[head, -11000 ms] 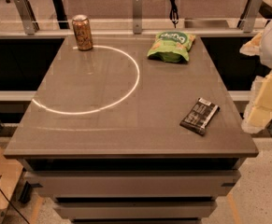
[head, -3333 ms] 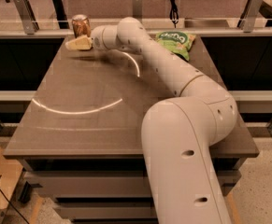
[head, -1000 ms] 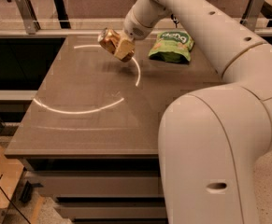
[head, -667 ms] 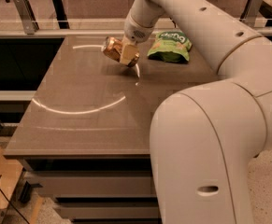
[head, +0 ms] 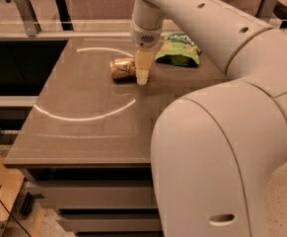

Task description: Knock orange can over

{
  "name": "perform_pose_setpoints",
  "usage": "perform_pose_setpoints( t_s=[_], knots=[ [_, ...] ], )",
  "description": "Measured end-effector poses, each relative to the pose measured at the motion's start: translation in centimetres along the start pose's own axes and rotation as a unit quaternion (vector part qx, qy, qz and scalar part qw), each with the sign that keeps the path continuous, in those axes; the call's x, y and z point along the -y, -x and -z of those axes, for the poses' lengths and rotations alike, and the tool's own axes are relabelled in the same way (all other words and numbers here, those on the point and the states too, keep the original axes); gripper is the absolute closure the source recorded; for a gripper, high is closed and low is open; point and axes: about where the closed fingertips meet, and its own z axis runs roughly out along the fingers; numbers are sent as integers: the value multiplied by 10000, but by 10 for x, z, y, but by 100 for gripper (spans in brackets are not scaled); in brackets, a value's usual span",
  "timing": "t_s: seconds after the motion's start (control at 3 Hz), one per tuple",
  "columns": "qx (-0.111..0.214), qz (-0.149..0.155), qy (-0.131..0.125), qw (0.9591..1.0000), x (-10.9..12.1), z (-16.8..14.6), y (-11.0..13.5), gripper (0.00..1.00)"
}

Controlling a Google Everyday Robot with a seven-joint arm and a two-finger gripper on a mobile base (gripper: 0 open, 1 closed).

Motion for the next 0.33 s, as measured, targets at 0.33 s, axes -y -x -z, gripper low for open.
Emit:
perform_pose_setpoints(
  t_s=[0.33],
  knots=[
    [0,0,1,10000,0,0,0,0]
  ],
)
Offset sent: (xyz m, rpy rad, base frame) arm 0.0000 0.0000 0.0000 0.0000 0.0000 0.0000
